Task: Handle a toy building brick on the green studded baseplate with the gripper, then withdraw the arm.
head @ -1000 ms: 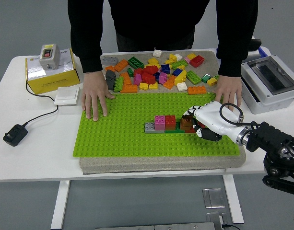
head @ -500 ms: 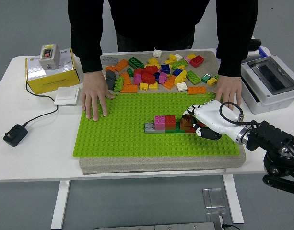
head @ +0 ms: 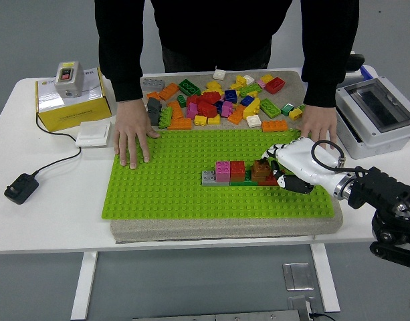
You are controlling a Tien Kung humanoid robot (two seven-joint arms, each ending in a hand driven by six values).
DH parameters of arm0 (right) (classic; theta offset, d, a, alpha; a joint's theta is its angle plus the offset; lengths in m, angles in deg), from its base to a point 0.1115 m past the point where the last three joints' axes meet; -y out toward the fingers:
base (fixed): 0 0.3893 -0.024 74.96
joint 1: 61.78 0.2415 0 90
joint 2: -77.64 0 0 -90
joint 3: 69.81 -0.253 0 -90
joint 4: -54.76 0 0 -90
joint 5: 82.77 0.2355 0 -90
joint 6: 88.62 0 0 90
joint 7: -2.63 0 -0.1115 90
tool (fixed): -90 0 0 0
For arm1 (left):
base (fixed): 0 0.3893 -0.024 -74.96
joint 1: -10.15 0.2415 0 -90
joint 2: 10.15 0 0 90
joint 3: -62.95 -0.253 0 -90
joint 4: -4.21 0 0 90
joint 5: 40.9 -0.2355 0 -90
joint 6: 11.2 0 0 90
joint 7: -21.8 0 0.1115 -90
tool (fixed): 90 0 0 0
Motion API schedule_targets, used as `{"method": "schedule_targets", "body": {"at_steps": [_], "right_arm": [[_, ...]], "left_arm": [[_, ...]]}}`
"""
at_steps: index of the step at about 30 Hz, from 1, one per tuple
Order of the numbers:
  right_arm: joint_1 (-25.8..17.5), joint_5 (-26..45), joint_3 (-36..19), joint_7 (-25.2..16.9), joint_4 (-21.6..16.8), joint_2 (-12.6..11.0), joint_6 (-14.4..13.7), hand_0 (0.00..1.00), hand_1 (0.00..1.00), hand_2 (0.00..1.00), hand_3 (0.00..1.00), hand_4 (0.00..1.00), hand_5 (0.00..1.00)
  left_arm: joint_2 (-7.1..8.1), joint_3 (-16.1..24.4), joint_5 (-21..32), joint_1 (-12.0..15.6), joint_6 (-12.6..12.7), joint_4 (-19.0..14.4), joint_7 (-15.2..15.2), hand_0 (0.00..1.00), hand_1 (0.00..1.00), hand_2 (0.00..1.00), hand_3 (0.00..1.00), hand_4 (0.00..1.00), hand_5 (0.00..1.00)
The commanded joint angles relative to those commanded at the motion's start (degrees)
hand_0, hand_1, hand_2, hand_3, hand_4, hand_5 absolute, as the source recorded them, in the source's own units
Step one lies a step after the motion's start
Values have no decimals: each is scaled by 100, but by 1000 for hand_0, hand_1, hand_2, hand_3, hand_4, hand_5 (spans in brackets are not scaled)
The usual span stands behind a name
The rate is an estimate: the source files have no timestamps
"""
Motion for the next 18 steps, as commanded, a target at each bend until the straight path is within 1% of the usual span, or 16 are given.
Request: {"method": "schedule_targets", "body": {"at_steps": [7,18], "right_arm": [[-32,35,-15,-15,64,-4,-1,112,176,751,700,2,363],[-12,60,40,-30,60,42,-19,112,175,747,696,2,371]], "left_arm": [[1,6,-4,5,-3,0,8,674,656,579,633,115,716],[-2,-69,55,13,1,0,41,674,655,578,632,115,717]]}}
